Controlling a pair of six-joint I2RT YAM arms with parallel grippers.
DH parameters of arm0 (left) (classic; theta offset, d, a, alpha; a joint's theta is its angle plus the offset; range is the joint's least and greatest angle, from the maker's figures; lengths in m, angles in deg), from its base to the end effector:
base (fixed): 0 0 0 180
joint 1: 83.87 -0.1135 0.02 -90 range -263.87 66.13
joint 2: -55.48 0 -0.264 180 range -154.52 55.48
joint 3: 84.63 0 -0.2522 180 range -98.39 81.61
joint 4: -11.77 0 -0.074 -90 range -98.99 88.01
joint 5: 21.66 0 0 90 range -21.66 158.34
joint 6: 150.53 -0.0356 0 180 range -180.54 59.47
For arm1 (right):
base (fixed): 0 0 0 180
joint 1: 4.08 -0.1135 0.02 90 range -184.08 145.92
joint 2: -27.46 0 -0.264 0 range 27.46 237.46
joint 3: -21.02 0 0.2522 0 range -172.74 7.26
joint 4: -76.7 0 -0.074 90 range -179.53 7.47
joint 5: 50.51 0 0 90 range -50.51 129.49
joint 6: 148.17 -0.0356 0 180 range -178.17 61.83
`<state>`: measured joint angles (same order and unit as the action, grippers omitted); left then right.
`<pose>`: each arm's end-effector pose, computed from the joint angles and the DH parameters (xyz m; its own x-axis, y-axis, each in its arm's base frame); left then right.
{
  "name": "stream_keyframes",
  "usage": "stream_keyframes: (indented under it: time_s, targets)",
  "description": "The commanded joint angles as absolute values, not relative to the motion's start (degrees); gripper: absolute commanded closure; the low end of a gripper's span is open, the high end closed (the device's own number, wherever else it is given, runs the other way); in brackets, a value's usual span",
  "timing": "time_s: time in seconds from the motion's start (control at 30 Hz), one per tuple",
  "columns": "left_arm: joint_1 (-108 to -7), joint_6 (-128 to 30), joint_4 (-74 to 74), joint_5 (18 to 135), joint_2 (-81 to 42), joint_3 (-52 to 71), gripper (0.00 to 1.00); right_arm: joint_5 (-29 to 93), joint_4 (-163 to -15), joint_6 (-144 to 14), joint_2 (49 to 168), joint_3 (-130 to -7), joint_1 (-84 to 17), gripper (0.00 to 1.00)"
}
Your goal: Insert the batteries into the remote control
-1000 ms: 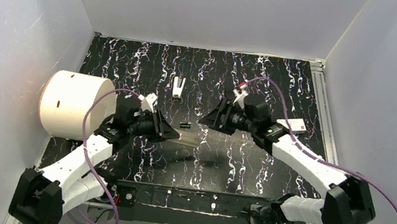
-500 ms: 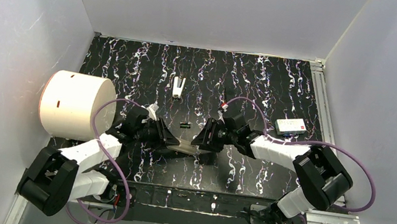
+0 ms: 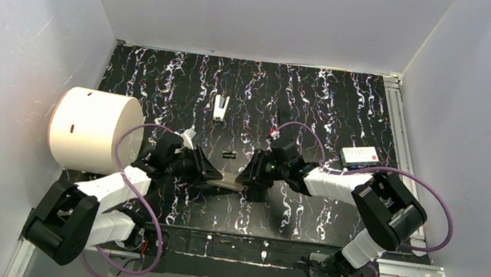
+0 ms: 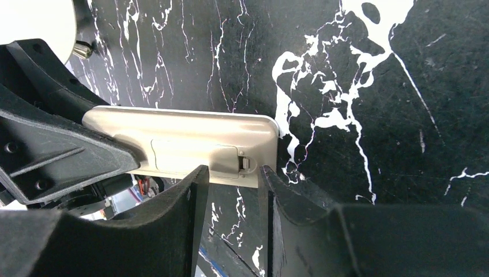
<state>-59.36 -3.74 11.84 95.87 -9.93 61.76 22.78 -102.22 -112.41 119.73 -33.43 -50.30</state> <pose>0.1881 -0.1039 0.1651 -0.8692 -0.4191 -0.2625 -0.0030 0.5351 -0.8448 0.2097 0.2337 0.1548 -0.9407 0.1417 -0.3083 -0.1420 0.6608 0.7370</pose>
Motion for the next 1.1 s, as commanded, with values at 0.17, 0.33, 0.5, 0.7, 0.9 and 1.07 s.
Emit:
stream_keyframes:
  time_s: [0.17,0.33,0.5,0.7,0.9,1.07]
  targets:
    - [-59.17,-4.86,9.31,94.39,-9.48,63.11,1.00,24.47,-104.18,-109.61,120.10,-36.28,-50.62,0.70]
    - [-59.16,-4.96,9.26,94.34,-9.39,63.24,1.00,24.17,-104.46,-109.72,120.30,-36.17,-50.81,0.71]
    - [-59.17,-5.07,9.26,94.28,-9.56,63.10,1.00,25.49,-103.22,-108.66,121.33,-37.03,-50.82,0.71]
    - [-59.15,-5.16,9.26,94.27,-9.80,62.82,1.00,26.12,-102.46,-108.27,122.01,-37.48,-50.89,0.67]
    - [-59.17,-5.38,9.26,94.28,-9.81,62.80,1.00,26.57,-101.52,-108.59,122.58,-37.48,-51.02,0.67]
    - [-59.17,-5.38,9.26,94.19,-9.92,62.81,1.00,26.16,-100.73,-109.16,123.15,-37.44,-51.20,0.63]
